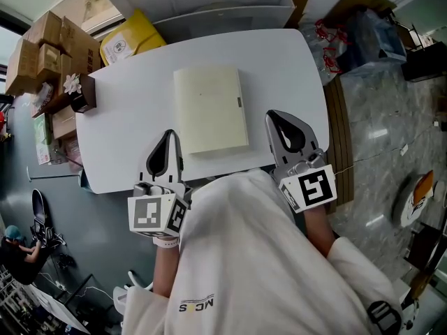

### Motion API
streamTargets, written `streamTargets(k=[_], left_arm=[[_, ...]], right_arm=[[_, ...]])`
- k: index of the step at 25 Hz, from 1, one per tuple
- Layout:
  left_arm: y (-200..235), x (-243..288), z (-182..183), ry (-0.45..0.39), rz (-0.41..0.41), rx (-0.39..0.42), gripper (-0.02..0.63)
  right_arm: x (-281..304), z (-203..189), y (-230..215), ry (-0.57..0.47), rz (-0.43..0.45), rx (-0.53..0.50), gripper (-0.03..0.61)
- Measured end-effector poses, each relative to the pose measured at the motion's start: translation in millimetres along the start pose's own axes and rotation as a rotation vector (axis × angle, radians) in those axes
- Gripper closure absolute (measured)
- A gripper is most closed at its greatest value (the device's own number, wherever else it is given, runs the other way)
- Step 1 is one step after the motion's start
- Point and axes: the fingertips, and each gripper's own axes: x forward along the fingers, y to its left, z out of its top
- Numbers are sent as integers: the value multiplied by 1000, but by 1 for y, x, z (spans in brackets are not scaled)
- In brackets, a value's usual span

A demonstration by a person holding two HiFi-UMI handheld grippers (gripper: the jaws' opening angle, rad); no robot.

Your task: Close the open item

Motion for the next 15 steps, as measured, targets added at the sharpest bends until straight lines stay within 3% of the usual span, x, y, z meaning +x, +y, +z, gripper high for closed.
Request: streamTargets(k=[15], left_arm=[[5,1,-7,34,4,20,589]], right_arm=[[6,-9,9,25,6,3,565]])
